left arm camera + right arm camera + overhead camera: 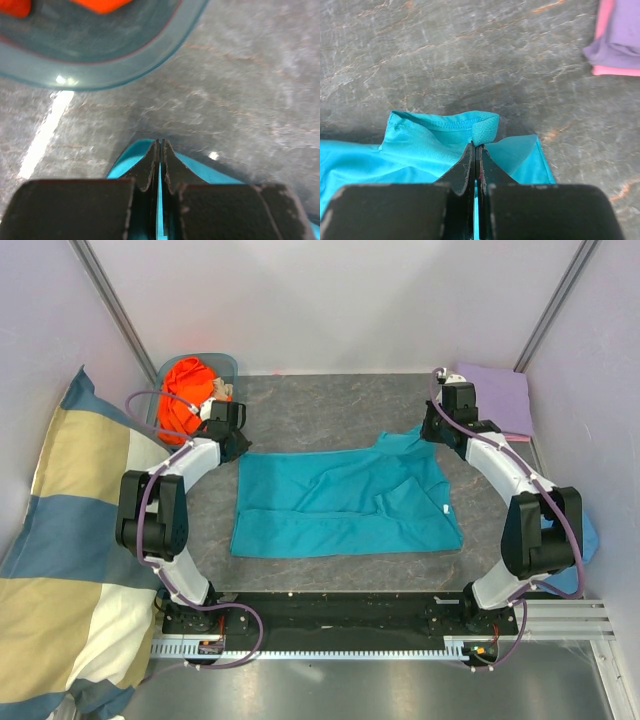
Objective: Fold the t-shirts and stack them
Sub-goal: Grap the side of the flattened tshirt furthest away from the robot with both arms, then fold the other side of the tshirt into a rectangle
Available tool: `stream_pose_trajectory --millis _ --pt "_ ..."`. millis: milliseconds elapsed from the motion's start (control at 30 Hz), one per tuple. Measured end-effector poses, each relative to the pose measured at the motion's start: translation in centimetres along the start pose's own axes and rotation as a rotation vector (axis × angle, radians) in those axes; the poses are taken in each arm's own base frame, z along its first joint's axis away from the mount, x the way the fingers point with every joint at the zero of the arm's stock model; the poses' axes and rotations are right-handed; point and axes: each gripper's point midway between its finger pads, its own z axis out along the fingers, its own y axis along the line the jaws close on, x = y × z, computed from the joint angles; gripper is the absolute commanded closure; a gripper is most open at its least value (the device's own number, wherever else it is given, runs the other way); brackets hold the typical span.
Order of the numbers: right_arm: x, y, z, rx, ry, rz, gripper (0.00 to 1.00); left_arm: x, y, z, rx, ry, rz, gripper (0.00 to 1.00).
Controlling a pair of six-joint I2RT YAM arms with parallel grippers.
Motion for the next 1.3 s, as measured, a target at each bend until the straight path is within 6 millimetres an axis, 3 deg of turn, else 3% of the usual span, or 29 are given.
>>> stream_pose_trajectory --millis 200,333,567,767,867,967,1300 --pt "0.5 -1.1 -0.2 0.057 0.003 0.002 1.00 -3.0 -2.9 0.0 0.060 -0.046 0.005 0.98" --pt "1.5 -1.8 -0.2 0.089 0.027 0.007 1.00 -3.6 -3.7 0.5 0.073 -0.051 0.016 0.98" --pt "1.4 -1.9 -0.8 0.093 0.021 0.012 1.00 -2.0 -3.2 0.9 0.081 -0.004 0.030 0.98" --pt "0.6 -1.1 -3.3 0.056 -0.027 0.028 1.00 2.9 0.7 -0.7 0.033 0.079 0.024 0.98" --pt "0.9 -0.9 -4.7 0.036 -0.047 0.040 1.00 3.9 1.8 -2.1 0.031 0.083 0.007 0.98" --pt "2.1 -0.8 -5.7 0.020 -0.041 0.053 1.00 3.5 2.0 -3.4 0.044 0.055 -0.017 0.98" --pt "9.2 -1.4 -6.5 0.005 0.090 0.124 1.00 1.4 1.6 -6.0 0.083 -0.026 -0.053 0.98"
